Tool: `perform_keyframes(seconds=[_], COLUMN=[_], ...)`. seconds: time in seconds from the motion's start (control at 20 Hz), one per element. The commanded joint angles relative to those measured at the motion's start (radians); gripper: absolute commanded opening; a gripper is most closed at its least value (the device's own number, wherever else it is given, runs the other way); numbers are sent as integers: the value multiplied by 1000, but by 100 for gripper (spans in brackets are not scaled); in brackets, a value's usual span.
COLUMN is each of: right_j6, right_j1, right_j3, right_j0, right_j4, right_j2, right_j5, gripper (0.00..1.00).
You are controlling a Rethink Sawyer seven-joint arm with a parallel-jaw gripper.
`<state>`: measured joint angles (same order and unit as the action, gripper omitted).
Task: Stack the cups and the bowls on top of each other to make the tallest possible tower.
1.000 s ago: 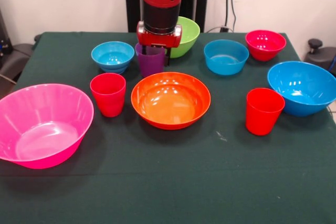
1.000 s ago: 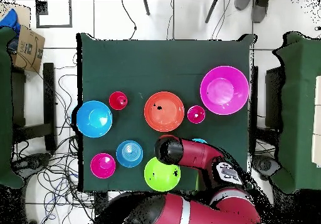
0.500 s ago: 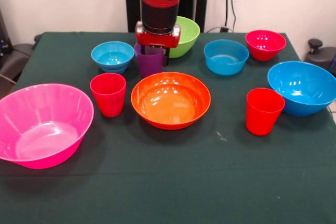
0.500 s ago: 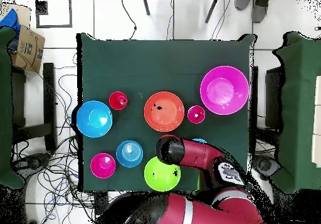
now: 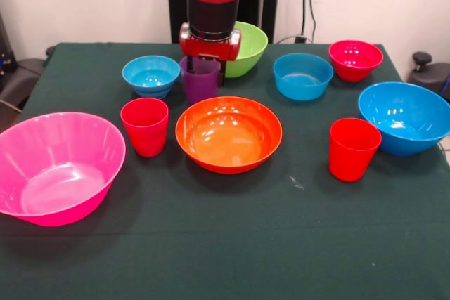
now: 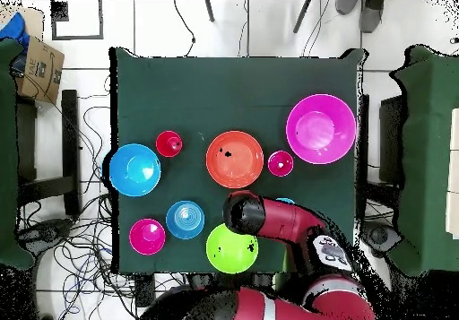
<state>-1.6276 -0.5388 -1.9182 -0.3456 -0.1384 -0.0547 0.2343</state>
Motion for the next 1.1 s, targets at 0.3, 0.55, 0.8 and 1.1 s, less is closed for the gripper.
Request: perform_keyframes(seconds=[0.3, 0.55, 0.8, 1.1], right_j6=[-171, -191, -199, -206], right_j1=[-59, -27, -19, -34], right_j3=[-29, -23, -36, -55], right_j0=[-1, 3, -2, -2], right_j4=[64, 67, 72, 84], right_j2=[101, 100, 104, 109], right_j5=[63, 17, 14, 36], gripper=[100, 100, 100, 100])
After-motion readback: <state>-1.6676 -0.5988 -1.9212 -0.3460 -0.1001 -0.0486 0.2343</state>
